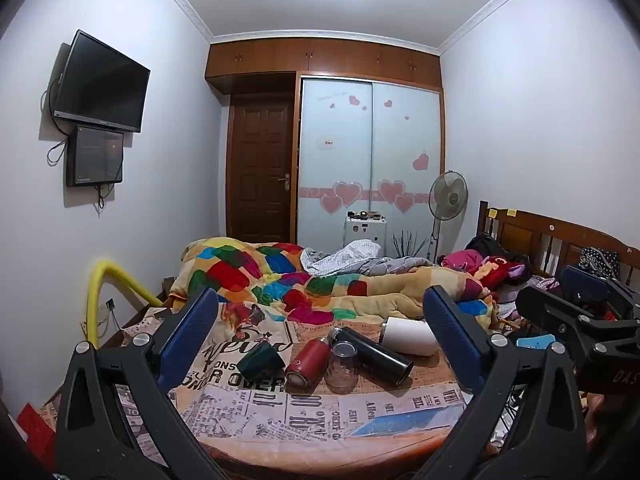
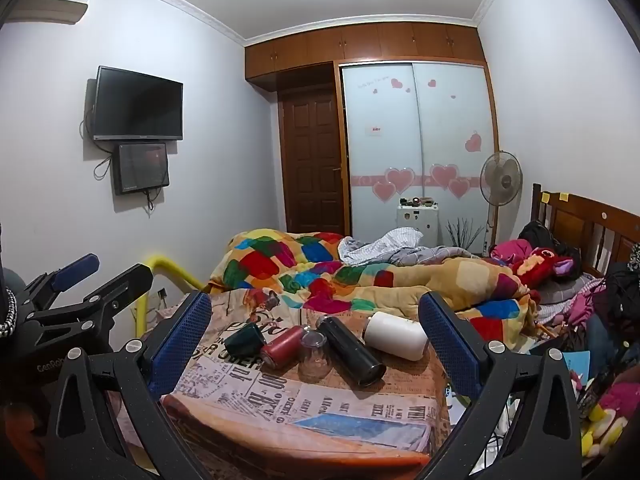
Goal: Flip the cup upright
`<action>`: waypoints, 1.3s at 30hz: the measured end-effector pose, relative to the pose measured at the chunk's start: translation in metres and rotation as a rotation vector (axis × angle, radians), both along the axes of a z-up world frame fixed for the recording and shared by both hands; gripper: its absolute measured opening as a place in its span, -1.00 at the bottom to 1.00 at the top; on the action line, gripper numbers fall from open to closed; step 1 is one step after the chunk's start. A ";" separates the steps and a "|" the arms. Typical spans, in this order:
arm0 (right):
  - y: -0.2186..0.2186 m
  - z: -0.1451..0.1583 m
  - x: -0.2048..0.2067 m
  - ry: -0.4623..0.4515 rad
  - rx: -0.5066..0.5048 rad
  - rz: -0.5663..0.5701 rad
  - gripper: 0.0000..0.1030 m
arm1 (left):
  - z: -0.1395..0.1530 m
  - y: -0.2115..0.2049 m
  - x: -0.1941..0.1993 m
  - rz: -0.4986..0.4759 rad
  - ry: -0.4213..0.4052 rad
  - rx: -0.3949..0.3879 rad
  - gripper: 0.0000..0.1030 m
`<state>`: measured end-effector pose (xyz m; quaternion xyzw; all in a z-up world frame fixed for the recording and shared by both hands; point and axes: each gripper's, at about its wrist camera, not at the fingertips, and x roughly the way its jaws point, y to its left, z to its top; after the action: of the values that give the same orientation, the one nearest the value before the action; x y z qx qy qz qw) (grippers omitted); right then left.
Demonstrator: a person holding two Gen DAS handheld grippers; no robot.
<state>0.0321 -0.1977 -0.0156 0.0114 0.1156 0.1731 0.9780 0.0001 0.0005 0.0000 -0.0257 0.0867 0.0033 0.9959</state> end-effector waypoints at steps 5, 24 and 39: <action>0.002 0.000 0.000 0.015 -0.010 0.004 1.00 | 0.001 0.001 -0.002 -0.002 -0.009 0.001 1.00; 0.005 0.001 0.000 0.010 -0.007 0.004 1.00 | 0.000 0.001 -0.002 0.002 -0.010 0.008 1.00; 0.006 0.001 0.000 0.012 -0.010 0.004 1.00 | 0.001 0.001 -0.003 0.001 -0.009 0.008 1.00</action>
<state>0.0325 -0.1915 -0.0148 0.0071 0.1224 0.1743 0.9770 -0.0025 0.0013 0.0010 -0.0216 0.0821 0.0041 0.9964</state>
